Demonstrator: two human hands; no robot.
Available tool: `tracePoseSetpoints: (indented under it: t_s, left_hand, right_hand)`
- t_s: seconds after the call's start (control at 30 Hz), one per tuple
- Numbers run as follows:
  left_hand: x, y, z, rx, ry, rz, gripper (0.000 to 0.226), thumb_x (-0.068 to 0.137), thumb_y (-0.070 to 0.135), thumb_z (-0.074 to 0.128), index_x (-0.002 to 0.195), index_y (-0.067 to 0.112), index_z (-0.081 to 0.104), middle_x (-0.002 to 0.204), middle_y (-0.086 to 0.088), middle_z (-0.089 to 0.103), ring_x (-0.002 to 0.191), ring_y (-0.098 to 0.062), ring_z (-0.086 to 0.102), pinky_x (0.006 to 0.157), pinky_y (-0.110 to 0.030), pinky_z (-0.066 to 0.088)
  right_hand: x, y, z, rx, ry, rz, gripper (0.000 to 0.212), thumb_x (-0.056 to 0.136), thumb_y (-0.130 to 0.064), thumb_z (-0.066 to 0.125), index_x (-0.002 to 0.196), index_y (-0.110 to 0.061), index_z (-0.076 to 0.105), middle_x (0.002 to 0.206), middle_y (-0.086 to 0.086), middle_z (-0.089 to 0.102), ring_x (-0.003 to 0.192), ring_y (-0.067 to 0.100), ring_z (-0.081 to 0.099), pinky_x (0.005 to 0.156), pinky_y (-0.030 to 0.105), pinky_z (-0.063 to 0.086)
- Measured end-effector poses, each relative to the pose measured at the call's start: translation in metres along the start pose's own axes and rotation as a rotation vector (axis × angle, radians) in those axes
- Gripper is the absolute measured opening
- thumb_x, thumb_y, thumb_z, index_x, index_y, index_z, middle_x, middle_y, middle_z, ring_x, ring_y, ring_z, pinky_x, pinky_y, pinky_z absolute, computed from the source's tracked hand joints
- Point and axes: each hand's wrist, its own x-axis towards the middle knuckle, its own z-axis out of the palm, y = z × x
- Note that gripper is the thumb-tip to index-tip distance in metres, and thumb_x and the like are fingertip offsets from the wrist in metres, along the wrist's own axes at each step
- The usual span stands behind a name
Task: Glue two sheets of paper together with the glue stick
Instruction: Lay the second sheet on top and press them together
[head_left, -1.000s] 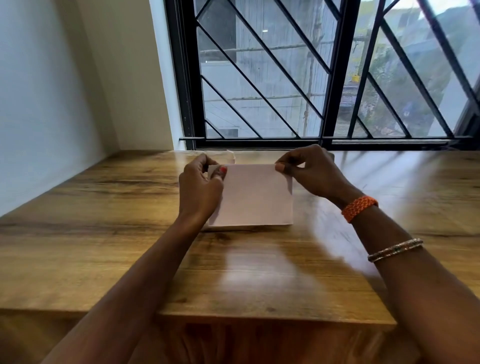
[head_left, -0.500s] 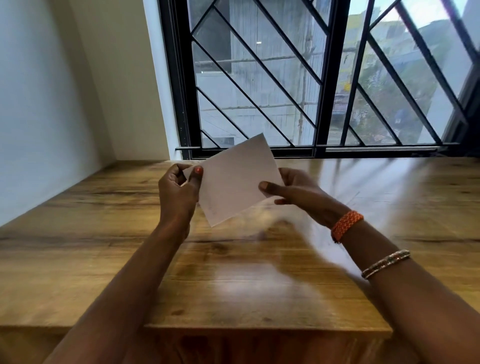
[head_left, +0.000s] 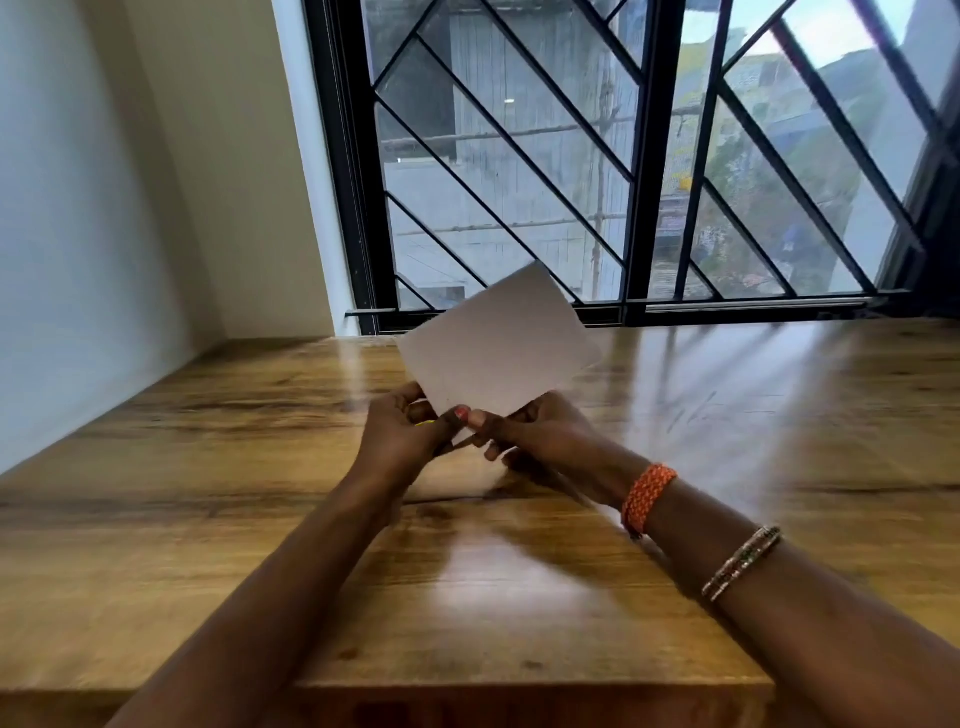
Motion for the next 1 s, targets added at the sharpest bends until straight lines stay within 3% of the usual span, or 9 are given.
tracePoseSetpoints:
  t_s: [0.13, 0.3, 0.43, 0.53, 0.67, 0.77, 0.87, 0.93, 1.0]
  left_hand:
    - [-0.003, 0.000, 0.000, 0.090, 0.004, 0.053, 0.029, 0.082, -0.004, 0.063, 0.103, 0.016, 0.057, 0.087, -0.002, 0.065, 0.079, -0.014, 0.064, 0.060, -0.020, 0.057]
    - [-0.005, -0.001, 0.001, 0.122, -0.015, 0.033, 0.033, 0.082, -0.008, 0.061, 0.107, 0.013, 0.053, 0.085, -0.001, 0.062, 0.076, -0.011, 0.061, 0.051, -0.014, 0.054]
    - [-0.007, -0.003, 0.002, 0.151, -0.017, 0.023, 0.034, 0.082, -0.008, 0.061, 0.111, 0.008, 0.055, 0.086, -0.005, 0.063, 0.076, -0.015, 0.062, 0.052, -0.015, 0.055]
    - [-0.010, -0.003, 0.005, 0.152, -0.033, 0.012, 0.031, 0.082, -0.008, 0.062, 0.106, 0.010, 0.057, 0.088, -0.007, 0.065, 0.075, -0.012, 0.063, 0.051, -0.014, 0.054]
    - [-0.016, -0.002, 0.010, 0.162, -0.098, -0.069, 0.038, 0.082, -0.005, 0.063, 0.116, 0.009, 0.057, 0.098, -0.007, 0.065, 0.077, -0.012, 0.063, 0.045, -0.013, 0.050]
    - [-0.015, -0.002, 0.010, 0.237, -0.108, -0.088, 0.038, 0.081, -0.001, 0.066, 0.117, 0.010, 0.059, 0.102, -0.008, 0.068, 0.081, -0.014, 0.064, 0.052, -0.020, 0.053]
    - [-0.015, 0.000, 0.009, 0.272, -0.173, -0.094, 0.034, 0.080, 0.000, 0.067, 0.112, 0.011, 0.061, 0.090, 0.000, 0.069, 0.080, -0.013, 0.065, 0.063, -0.022, 0.055]
    - [-0.017, 0.000, 0.010, 0.296, -0.208, -0.062, 0.034, 0.081, 0.001, 0.066, 0.111, 0.014, 0.061, 0.088, 0.004, 0.069, 0.080, -0.010, 0.066, 0.066, -0.022, 0.055]
    - [-0.020, 0.000, 0.012, 0.374, -0.232, 0.037, 0.036, 0.081, 0.002, 0.066, 0.108, 0.024, 0.060, 0.092, 0.007, 0.069, 0.082, -0.003, 0.066, 0.072, -0.020, 0.054]
  right_hand:
    - [0.002, -0.001, -0.012, 0.015, 0.072, -0.030, 0.030, 0.088, -0.026, 0.063, 0.113, -0.010, 0.057, 0.092, 0.008, 0.070, 0.072, 0.012, 0.068, 0.064, 0.024, 0.056]
    - [0.001, -0.008, -0.048, 0.099, 0.250, -0.043, 0.016, 0.089, -0.022, 0.061, 0.091, -0.006, 0.063, 0.093, 0.010, 0.066, 0.073, 0.014, 0.066, 0.067, 0.024, 0.059]
    - [0.001, -0.010, -0.053, 0.091, 0.413, -0.066, 0.014, 0.091, -0.019, 0.060, 0.091, -0.006, 0.064, 0.089, 0.007, 0.062, 0.073, 0.013, 0.061, 0.059, 0.022, 0.058]
    - [0.001, -0.010, -0.051, 0.004, 0.431, -0.117, 0.028, 0.084, -0.031, 0.068, 0.097, -0.007, 0.063, 0.087, 0.008, 0.068, 0.075, 0.014, 0.064, 0.061, 0.026, 0.055]
    - [0.003, -0.007, -0.046, -0.215, 0.458, -0.188, 0.043, 0.076, -0.034, 0.075, 0.088, 0.007, 0.066, 0.087, 0.025, 0.069, 0.071, 0.032, 0.065, 0.061, 0.041, 0.053]
    - [0.005, -0.005, -0.051, -0.227, 0.571, -0.196, 0.042, 0.080, -0.029, 0.073, 0.081, 0.012, 0.064, 0.074, 0.024, 0.066, 0.064, 0.025, 0.058, 0.058, 0.035, 0.047]
    - [0.007, -0.004, -0.053, -0.328, 0.699, -0.198, 0.033, 0.085, -0.028, 0.068, 0.072, 0.003, 0.064, 0.071, 0.017, 0.065, 0.065, 0.023, 0.057, 0.062, 0.036, 0.048]
    - [0.008, -0.006, -0.051, -0.436, 0.770, -0.198, 0.019, 0.088, -0.023, 0.062, 0.086, -0.004, 0.066, 0.082, 0.013, 0.068, 0.077, 0.023, 0.062, 0.071, 0.037, 0.050]
    - [0.001, -0.010, -0.050, -0.512, 0.799, -0.191, 0.022, 0.086, -0.015, 0.057, 0.108, -0.009, 0.059, 0.089, 0.009, 0.065, 0.085, 0.026, 0.062, 0.078, 0.039, 0.052]
